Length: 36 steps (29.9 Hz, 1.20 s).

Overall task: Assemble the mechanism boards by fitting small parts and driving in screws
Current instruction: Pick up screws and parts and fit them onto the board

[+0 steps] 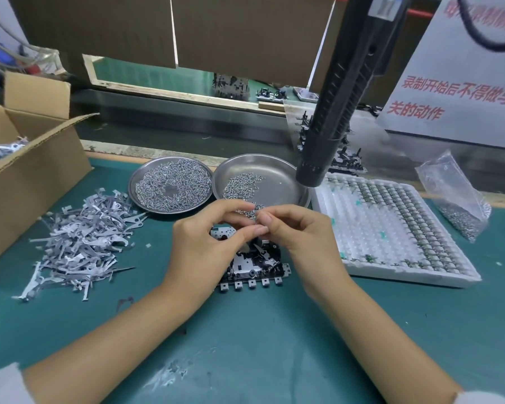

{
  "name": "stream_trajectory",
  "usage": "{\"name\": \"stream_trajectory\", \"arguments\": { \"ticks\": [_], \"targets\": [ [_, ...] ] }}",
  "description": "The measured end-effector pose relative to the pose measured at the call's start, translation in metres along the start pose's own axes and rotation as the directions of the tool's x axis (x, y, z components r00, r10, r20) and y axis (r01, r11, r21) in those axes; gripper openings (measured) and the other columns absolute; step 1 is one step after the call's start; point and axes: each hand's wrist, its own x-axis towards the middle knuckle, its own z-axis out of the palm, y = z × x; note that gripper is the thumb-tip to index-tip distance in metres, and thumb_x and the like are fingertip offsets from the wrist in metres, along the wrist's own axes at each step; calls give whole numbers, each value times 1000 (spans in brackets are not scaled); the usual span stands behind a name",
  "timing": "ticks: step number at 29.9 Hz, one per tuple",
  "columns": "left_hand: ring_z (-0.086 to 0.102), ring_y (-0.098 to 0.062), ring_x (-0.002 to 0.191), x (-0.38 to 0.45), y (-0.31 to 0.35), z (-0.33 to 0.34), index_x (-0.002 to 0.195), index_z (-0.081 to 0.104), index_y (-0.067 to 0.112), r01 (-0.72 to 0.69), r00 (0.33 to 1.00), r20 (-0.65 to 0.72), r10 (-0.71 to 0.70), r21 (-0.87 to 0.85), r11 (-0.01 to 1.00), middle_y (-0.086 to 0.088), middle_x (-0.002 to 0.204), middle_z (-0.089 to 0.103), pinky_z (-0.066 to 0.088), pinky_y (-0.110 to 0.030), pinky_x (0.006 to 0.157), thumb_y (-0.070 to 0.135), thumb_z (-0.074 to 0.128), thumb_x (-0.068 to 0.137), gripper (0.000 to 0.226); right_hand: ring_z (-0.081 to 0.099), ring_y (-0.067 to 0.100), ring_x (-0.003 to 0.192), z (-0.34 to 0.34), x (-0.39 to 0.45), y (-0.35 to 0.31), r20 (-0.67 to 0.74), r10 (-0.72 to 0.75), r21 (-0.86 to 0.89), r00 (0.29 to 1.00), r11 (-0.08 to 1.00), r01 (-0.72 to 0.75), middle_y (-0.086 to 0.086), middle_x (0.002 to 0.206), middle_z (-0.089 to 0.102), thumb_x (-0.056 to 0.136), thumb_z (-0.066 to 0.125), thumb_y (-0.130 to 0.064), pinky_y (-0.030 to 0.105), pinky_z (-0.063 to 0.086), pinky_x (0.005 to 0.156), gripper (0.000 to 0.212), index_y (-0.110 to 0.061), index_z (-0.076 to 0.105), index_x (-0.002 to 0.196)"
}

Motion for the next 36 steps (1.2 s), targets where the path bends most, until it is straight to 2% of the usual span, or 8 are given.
{"name": "stream_trajectory", "arguments": {
  "ticks": [4,9,14,20,24,30,32,36],
  "targets": [
    [68,-12,60,0,2,-1,92,69,31,37,999,11,-36,-62,997,10,73,72,52,-17,59,21,81,68,29,69,20,77,-2,1,-1,41,16,58,999,998,-19,10,78,72,69,72,-19,24,53,70,12,-12,74,79],
    [69,-11,70,0,3,-1,92,69,32,68,997,53,-63,-85,994,9,74,73,58,-29,65,31,78,65,28,70,19,79,-12,5,-7,207,117,119,971,982,-143,11,82,73,70,71,-15,23,54,73,13,-8,76,79],
    [67,-4,76,-2,4,0,91,68,37,35,992,126,-27,-58,998,13,74,71,51,-16,73,28,77,65,29,70,20,85,-22,8,-14,322,240,74,916,958,-278,10,82,73,66,72,-13,24,54,76,11,-11,77,76],
    [66,1,74,-5,4,2,93,68,34,-1,981,196,8,-34,999,16,74,71,44,-4,70,4,80,67,42,68,23,84,-28,10,-15,372,370,46,851,909,-415,10,78,71,61,73,-6,25,55,80,9,-11,76,69],
    [65,-9,69,-7,8,3,93,70,38,16,975,223,-5,-47,999,12,78,72,52,-17,63,26,76,65,31,70,23,88,-34,10,-17,456,444,67,771,847,-527,14,82,72,63,70,0,23,55,82,11,-8,75,69],
    [63,2,73,-5,10,2,93,71,32,-104,970,219,103,-4,995,12,80,70,47,-9,71,23,75,66,29,69,22,97,-36,10,-17,459,460,124,760,814,-567,16,91,71,63,68,2,22,55,81,12,-5,75,69],
    [64,0,75,-6,10,3,93,71,32,-137,966,223,132,7,991,10,76,70,49,-14,75,23,75,66,28,67,23,101,-35,10,-17,435,467,107,770,822,-559,16,90,69,61,69,1,23,55,84,11,-6,75,67],
    [65,-5,77,-6,12,2,96,66,31,-183,963,204,174,24,983,10,79,70,51,-22,79,31,75,68,29,68,21,88,-35,9,-18,409,464,94,786,835,-542,11,79,71,59,70,-1,22,55,80,9,-7,75,64]
  ]
}}
